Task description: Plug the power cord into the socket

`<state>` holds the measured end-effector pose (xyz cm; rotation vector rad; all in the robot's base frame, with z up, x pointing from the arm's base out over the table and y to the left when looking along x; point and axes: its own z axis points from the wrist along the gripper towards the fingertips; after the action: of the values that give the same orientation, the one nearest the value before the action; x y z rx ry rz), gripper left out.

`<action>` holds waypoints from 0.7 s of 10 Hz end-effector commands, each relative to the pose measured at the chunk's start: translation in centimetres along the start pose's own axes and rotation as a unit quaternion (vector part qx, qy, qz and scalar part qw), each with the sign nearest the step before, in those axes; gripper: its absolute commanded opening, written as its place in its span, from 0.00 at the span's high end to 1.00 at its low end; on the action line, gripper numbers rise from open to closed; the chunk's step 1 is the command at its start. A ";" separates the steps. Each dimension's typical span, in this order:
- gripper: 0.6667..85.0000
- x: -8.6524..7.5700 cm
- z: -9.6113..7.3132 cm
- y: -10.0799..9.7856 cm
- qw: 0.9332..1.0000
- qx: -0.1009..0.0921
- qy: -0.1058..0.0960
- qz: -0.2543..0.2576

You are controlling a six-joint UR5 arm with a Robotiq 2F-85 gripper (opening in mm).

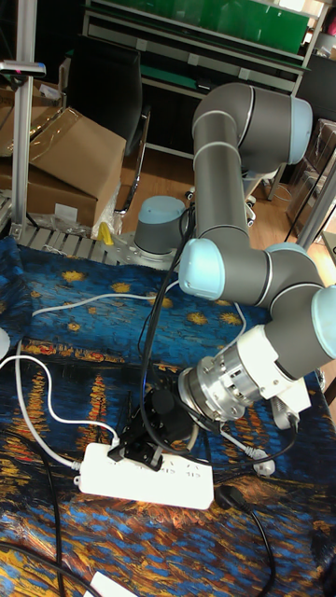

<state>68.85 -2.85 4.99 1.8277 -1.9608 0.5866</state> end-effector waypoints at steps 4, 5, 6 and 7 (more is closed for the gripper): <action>0.99 -0.2 1.1 -0.6 1.000 0.000 0.025 0.003; 0.99 0.0 1.0 -0.4 0.999 -0.003 0.037 0.004; 0.99 1.2 -0.4 -0.3 0.997 0.000 0.080 0.001; 0.99 2.5 -2.7 -0.4 0.990 0.003 0.138 -0.001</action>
<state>69.11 -3.43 5.76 1.7407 -1.8737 0.6872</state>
